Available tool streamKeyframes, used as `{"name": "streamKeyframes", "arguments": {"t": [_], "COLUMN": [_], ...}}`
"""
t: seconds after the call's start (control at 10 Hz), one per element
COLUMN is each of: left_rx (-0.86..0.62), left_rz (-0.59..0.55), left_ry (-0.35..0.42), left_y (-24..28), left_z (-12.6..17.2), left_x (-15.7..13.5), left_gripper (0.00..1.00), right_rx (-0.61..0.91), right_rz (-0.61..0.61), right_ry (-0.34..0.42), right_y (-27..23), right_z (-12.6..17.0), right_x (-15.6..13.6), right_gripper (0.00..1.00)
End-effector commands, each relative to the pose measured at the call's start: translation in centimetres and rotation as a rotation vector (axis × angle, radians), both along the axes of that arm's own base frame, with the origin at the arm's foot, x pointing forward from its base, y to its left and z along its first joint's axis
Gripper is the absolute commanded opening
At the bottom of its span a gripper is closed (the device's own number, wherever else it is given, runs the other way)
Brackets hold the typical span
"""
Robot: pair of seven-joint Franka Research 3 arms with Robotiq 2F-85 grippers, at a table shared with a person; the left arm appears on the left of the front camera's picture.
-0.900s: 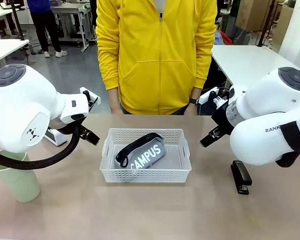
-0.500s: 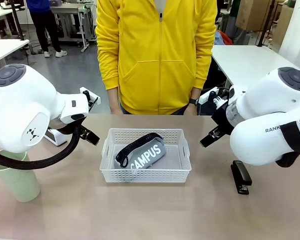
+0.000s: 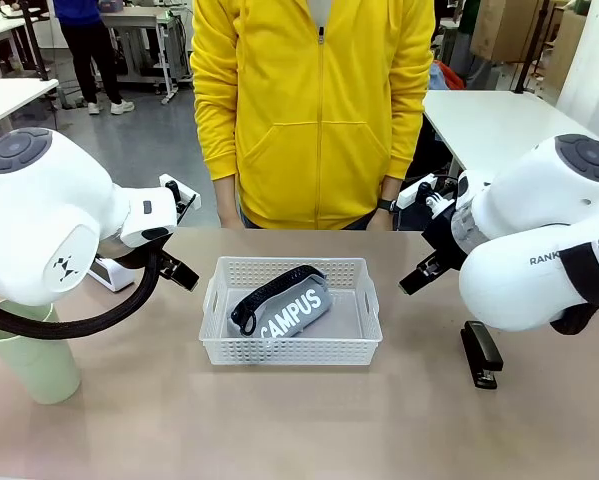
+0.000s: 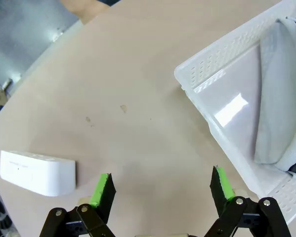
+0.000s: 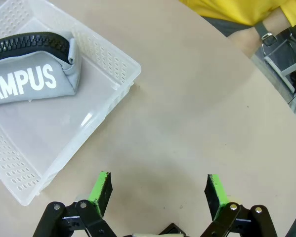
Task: Efficiently arrange items inside the basket to fit them all.
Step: Pick up the Digital clock and place it inside the Organizing basket.
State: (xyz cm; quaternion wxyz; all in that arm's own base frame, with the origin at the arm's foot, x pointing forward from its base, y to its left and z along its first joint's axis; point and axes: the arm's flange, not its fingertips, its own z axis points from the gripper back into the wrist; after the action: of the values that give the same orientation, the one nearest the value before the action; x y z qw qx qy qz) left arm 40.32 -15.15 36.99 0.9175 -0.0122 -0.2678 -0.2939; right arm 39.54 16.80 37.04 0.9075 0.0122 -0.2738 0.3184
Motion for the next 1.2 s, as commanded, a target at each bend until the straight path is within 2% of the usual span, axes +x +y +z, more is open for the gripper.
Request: {"name": "streamKeyframes", "arguments": {"t": [0.0,0.4,0.5,0.6,0.7,0.8,0.9,1.0,1.1], "left_rx": [0.000,0.000,-0.063,-0.085,-0.176,-0.202,-0.261,-0.390,-0.437], "left_rz": [-0.001,0.000,-0.010,0.021,0.028,0.074,0.046,-0.053,-0.077], "left_ry": [0.000,0.000,-0.017,-0.031,-0.036,-0.059,-0.066,-0.036,-0.050], "left_y": [0.0,0.0,0.5,1.3,3.1,5.3,7.7,10.8,13.8], "left_z": [0.0,0.0,1.3,3.5,6.4,9.6,12.2,14.3,15.6], "left_x": [0.0,0.0,-0.9,-2.2,-3.9,-6.4,-8.9,-11.2,-14.1], "left_gripper": [1.00,1.00,1.00,1.00,1.00,1.00,1.00,1.00,1.00], "right_rx": [0.001,0.000,0.045,0.104,0.166,0.237,0.293,0.380,0.489], "right_rz": [0.000,0.000,0.016,0.052,0.081,0.112,0.114,0.137,0.148], "right_ry": [0.000,0.000,0.026,0.016,0.000,-0.004,-0.008,-0.006,-0.016], "right_y": [0.0,0.0,0.0,-0.9,-2.5,-5.1,-7.8,-10.9,-15.0], "right_z": [0.0,0.0,0.8,3.1,6.4,10.5,13.6,16.3,18.5], "right_x": [0.0,0.0,-0.1,-0.6,-1.3,-2.5,-3.7,-5.2,-6.7], "right_gripper": [1.00,1.00,1.00,1.00,1.00,1.00,1.00,1.00,1.00]}}
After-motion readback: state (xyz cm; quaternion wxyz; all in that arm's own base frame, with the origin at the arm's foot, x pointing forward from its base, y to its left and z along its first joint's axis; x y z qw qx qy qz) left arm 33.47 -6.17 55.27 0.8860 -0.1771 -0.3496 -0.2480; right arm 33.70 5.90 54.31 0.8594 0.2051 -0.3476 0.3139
